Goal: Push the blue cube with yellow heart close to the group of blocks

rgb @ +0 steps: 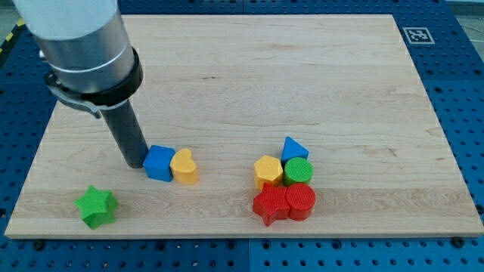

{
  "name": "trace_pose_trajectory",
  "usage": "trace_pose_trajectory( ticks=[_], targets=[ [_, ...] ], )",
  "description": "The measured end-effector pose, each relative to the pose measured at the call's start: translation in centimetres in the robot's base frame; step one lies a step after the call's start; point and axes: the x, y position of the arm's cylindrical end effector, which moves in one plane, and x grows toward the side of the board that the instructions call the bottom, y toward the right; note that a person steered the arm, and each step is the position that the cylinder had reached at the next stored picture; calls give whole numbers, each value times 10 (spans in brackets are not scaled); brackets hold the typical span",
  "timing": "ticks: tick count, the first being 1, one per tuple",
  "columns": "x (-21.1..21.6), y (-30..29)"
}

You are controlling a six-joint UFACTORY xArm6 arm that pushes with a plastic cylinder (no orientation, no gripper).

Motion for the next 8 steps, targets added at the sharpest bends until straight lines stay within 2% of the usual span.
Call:
trace_pose_trajectory(
  ticks=[2, 8],
  targets=[
    [14, 19],
    [14, 94]
  ],
)
